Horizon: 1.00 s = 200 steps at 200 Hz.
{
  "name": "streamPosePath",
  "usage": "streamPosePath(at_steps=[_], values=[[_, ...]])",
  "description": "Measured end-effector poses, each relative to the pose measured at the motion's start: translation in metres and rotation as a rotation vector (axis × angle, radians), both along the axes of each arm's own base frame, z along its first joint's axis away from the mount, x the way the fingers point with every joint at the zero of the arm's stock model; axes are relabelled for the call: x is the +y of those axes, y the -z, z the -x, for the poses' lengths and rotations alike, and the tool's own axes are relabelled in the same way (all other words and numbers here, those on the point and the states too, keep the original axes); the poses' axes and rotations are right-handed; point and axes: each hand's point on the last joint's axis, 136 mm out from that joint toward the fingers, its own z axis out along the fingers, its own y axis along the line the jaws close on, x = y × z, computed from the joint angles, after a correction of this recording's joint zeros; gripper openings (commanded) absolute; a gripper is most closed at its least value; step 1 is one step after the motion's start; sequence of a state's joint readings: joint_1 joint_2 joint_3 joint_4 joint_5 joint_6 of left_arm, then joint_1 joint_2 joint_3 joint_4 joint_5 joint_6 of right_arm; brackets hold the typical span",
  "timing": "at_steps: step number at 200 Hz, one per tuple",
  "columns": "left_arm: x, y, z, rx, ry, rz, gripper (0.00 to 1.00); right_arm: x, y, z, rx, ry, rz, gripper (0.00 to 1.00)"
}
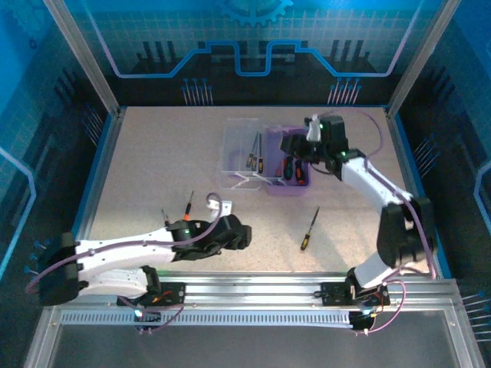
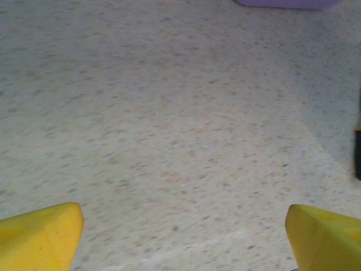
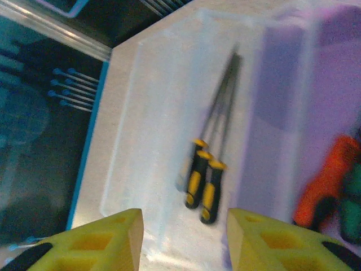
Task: Pack the tool kit
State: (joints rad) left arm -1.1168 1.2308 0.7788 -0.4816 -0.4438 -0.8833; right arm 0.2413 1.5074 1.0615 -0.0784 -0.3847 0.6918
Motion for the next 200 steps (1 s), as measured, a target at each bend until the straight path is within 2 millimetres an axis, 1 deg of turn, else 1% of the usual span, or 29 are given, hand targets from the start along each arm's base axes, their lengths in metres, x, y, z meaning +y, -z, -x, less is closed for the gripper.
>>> streamPosePath(at_steps=[20,32,46,55,68,78,89,110,123,145,166,184,200], values=[[-0.037,0.0,-0.007,0.03,0.07,-0.029,0.79,-0.026,0.02,0.035,0.017,0.086,0.073,0.52],[-0.064,0.002,-0.008,0.048,0.123,-0.041,0.75,-0.042,0.03,0.053,0.026,0.138,0.117,0.54],[-0.098,0.007,-0.007,0.072,0.19,-0.046,0.71,-0.061,0.037,0.07,0.03,0.196,0.168,0.56],[-0.121,0.014,-0.003,0.092,0.233,-0.045,0.69,-0.073,0.038,0.075,0.027,0.236,0.195,0.59],[-0.147,0.024,0.003,0.121,0.29,-0.04,0.66,-0.091,0.035,0.08,0.014,0.303,0.221,0.62],[-0.164,0.033,0.01,0.152,0.331,-0.036,0.64,-0.102,0.03,0.081,-0.003,0.348,0.231,0.64],[-0.178,0.044,0.016,0.183,0.365,-0.035,0.63,-0.112,0.022,0.083,-0.025,0.393,0.235,0.67],[-0.193,0.058,0.024,0.232,0.403,-0.035,0.62,-0.12,0.011,0.086,-0.065,0.431,0.232,0.67],[-0.2,0.061,0.025,0.246,0.418,-0.035,0.62,-0.125,0.008,0.087,-0.075,0.449,0.226,0.68],[-0.216,0.053,0.02,0.236,0.438,-0.031,0.61,-0.13,0.009,0.089,-0.071,0.468,0.214,0.68],[-0.232,0.049,0.013,0.218,0.447,-0.03,0.56,-0.131,0.011,0.089,-0.061,0.471,0.199,0.68],[-0.236,0.055,0.007,0.21,0.437,-0.066,0.53,-0.131,0.013,0.09,-0.054,0.469,0.183,0.68],[-0.231,0.065,0.003,0.213,0.419,-0.119,0.52,-0.132,0.015,0.091,-0.047,0.471,0.174,0.68]])
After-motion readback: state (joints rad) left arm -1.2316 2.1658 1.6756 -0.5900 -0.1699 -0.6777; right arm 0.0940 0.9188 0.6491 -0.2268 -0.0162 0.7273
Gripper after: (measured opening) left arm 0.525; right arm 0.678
